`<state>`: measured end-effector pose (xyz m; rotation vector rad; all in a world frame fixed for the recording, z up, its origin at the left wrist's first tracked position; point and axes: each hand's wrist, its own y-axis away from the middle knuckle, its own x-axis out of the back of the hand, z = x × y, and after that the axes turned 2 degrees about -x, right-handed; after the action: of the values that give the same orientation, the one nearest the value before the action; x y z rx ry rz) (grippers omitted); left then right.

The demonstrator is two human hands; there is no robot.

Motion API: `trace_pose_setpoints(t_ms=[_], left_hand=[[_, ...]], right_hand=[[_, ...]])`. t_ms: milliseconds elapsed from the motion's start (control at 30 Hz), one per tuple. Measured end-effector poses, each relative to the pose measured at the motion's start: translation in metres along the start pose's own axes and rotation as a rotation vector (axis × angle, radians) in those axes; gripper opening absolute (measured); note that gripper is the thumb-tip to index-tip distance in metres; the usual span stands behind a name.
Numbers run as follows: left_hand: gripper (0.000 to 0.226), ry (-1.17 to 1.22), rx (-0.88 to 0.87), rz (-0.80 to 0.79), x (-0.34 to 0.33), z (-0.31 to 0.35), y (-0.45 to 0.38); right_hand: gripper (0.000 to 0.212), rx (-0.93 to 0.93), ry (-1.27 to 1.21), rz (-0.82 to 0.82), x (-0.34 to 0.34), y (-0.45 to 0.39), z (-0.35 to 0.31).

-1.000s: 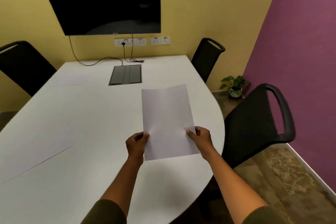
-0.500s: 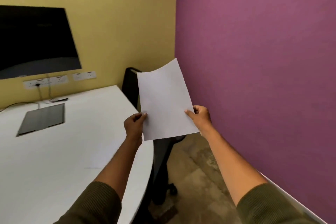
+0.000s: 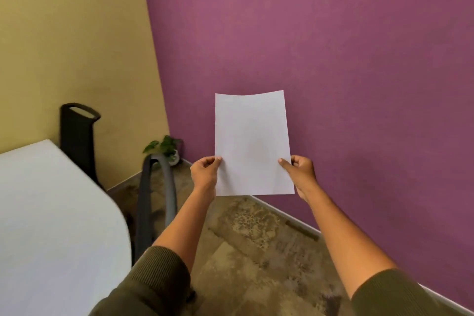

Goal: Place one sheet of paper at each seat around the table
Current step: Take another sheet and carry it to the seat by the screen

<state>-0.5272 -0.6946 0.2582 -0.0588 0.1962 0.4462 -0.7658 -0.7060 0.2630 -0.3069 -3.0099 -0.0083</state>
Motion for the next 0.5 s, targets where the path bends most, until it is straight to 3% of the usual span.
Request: trace_pose_setpoints(t_ms=[167, 267, 500], left_hand=[[0.009, 0.016, 0.064, -0.090, -0.064, -0.032, -0.064], [0.013, 0.007, 0.099, -0.117, -0.087, -0.040, -0.099], [0.005, -0.003, 0.127, -0.066, -0.115, -0.063, -0.190]], right_hand=[[0.040, -0.070, 0.061, 0.098, 0.021, -0.065, 0.013], [0.028, -0.089, 0.080, 0.130, 0.017, -0.101, 0.013], [0.024, -0.125, 0.126, 0.111, -0.021, -0.201, 0.035]])
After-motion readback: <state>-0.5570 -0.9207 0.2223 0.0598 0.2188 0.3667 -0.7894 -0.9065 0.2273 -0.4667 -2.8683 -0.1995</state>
